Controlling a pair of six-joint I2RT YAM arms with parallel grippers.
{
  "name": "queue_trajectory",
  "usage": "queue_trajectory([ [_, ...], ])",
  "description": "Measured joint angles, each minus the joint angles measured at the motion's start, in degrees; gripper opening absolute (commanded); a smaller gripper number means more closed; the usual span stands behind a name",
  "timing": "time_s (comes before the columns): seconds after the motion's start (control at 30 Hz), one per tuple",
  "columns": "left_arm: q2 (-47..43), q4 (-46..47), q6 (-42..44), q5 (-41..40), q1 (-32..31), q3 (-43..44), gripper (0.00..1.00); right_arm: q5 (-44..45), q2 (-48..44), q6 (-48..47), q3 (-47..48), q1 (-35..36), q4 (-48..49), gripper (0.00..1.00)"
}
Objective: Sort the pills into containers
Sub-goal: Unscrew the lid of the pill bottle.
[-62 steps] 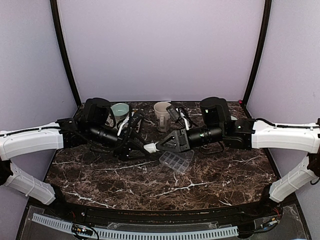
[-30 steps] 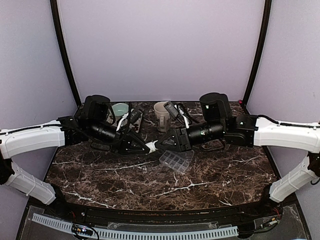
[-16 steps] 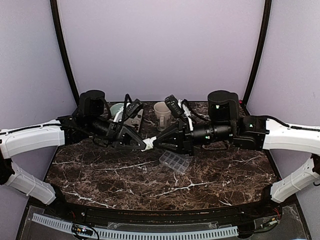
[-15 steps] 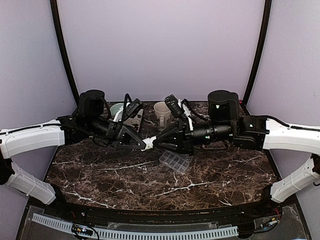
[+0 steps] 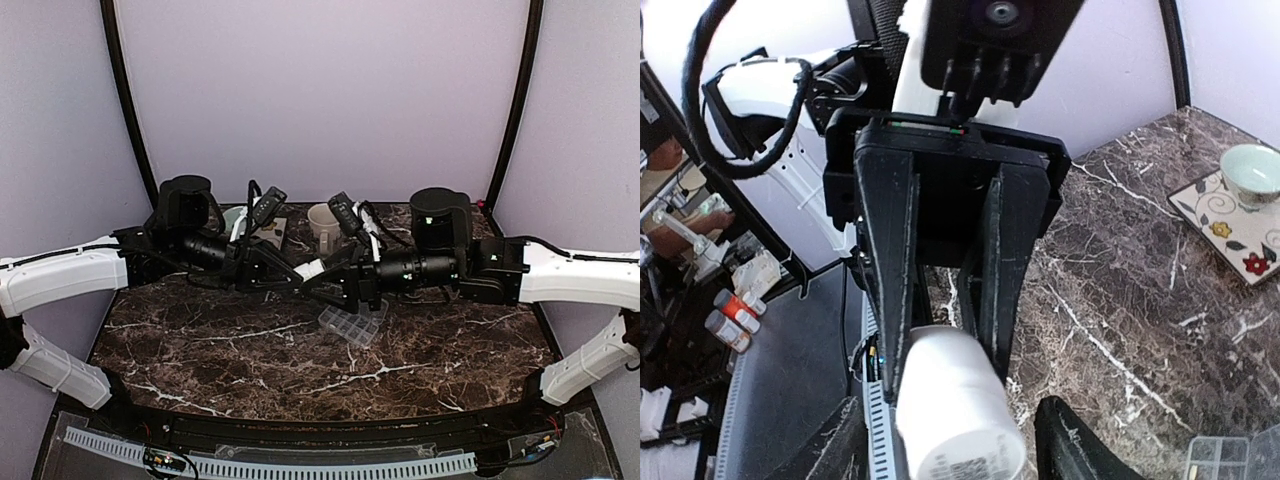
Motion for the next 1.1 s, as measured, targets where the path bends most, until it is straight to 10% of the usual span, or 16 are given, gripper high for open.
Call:
queue_trajectory([
  [1.1, -5.2, -2.4, 14.4, -22.4, -0.7, -4.2, 0.0, 4.8, 0.3, 23.5, 2.8, -4.8, -1.6, 0.47],
])
